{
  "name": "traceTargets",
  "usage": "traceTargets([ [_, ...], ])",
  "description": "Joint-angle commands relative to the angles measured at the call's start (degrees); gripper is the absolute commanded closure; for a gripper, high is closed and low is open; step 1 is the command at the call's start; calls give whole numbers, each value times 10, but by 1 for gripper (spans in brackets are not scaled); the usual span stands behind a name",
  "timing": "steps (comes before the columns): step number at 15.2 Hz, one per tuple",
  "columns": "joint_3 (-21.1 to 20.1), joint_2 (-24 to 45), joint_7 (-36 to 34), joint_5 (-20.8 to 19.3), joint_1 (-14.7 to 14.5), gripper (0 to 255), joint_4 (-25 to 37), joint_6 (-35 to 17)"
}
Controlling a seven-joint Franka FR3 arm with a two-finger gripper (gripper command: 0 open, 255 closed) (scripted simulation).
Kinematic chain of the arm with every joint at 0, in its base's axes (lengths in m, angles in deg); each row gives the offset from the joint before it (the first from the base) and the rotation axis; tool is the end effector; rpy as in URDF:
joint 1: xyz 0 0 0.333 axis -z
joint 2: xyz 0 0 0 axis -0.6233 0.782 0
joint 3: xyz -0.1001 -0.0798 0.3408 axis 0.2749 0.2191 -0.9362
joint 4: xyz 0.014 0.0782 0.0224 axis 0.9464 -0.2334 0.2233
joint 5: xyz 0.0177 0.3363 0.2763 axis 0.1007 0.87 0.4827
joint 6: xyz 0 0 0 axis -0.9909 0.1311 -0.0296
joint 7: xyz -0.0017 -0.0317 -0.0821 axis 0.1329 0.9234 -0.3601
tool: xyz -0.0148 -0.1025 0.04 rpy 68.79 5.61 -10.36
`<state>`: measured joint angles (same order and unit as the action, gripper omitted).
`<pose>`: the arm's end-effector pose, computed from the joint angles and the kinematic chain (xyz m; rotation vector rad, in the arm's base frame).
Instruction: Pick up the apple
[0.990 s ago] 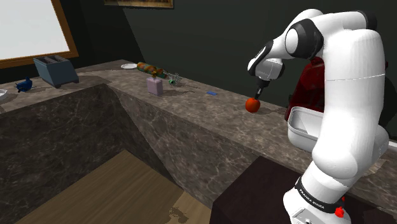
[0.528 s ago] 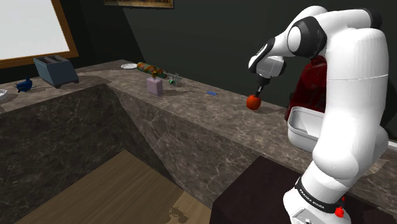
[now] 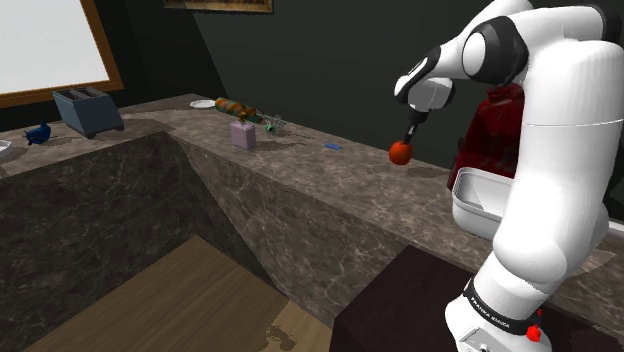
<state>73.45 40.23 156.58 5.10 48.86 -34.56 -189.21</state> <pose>0.5061 -0.4553 0.3718 2.9187 0.5265 0.2222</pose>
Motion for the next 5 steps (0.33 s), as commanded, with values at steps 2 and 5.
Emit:
traceTargets([
  [2,7,-12,-9,-13,-5,255,8,18],
  [5,9,-17,-12,-17,-7,255,11,25],
])
